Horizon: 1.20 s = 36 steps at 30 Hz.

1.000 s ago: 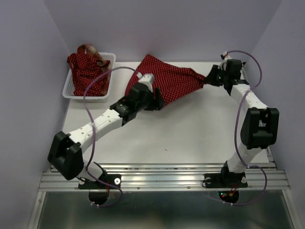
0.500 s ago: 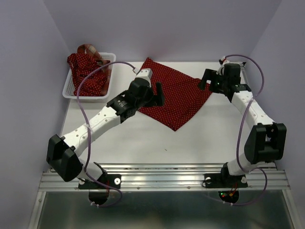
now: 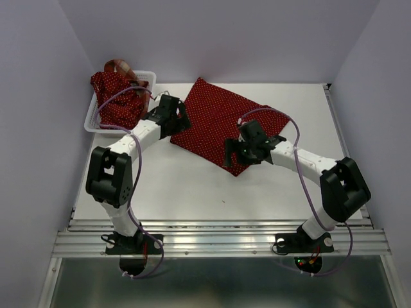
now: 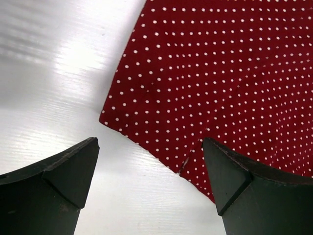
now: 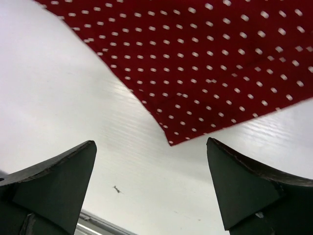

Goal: Fold and stack the skirts
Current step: Flatten the skirt out

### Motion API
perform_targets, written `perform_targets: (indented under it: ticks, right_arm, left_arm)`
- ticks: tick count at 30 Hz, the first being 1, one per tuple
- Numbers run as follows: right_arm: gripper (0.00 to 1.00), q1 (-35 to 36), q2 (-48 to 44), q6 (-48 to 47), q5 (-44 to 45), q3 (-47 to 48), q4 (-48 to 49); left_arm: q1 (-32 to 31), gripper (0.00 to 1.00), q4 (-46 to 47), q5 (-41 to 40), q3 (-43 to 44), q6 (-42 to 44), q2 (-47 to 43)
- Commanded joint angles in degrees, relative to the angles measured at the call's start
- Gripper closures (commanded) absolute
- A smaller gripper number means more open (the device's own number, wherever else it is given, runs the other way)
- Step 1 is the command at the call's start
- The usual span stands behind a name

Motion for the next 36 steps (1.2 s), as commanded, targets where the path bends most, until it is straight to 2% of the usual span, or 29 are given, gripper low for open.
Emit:
perform_targets:
  ticks: [1, 6, 11, 14, 19, 29, 33, 34, 36]
  right_arm:
    - [0.0, 1.3, -2.5, 6.6, 12.5, -1.6, -4.5]
    - [0.0, 1.4, -3.9, 10.4, 14.3, -5.0, -3.1]
    - [0.0, 1.4, -1.2, 10.2, 8.0, -4.7, 1.3]
    - [0.0, 1.4, 0.4, 10.7, 8.6, -4.3, 1.3]
    - [0.02, 1.4, 1.1, 11.5, 10.4, -5.2, 1.3]
    - [0.09, 1.4, 3.9, 10.9, 10.8, -5.3, 2.9]
    - [0.13, 1.4, 4.4, 10.7, 10.5, -5.7, 2.9]
    - [0.14, 1.4, 4.6, 10.9, 10.5, -5.8, 3.0]
    - [0.15, 1.4, 4.9, 10.9, 10.4, -5.8, 3.4]
  left_arm:
    - [1.5, 0.01, 0.1, 0.1, 1.7, -1.1, 1.3]
    - [3.3, 0.01, 1.4, 1.0, 1.3, -0.4, 4.5]
    - [5.9, 0.01, 2.6, 2.8, 0.7, 1.2, 6.1]
    - [6.3, 0.02, 4.3, 5.1, -0.3, 2.0, 6.7]
    - [6.7, 0.12, 5.3, 5.7, -2.1, 2.4, 8.2]
    - [8.2, 0.2, 9.2, 8.7, -4.0, 3.3, 10.8]
    - [8.7, 0.35, 9.1, 8.0, -4.0, 3.3, 11.3]
    - [8.9, 0.46, 9.3, 8.3, -4.1, 3.3, 11.1]
    - [9.0, 0.55, 9.3, 8.5, -4.6, 3.3, 10.8]
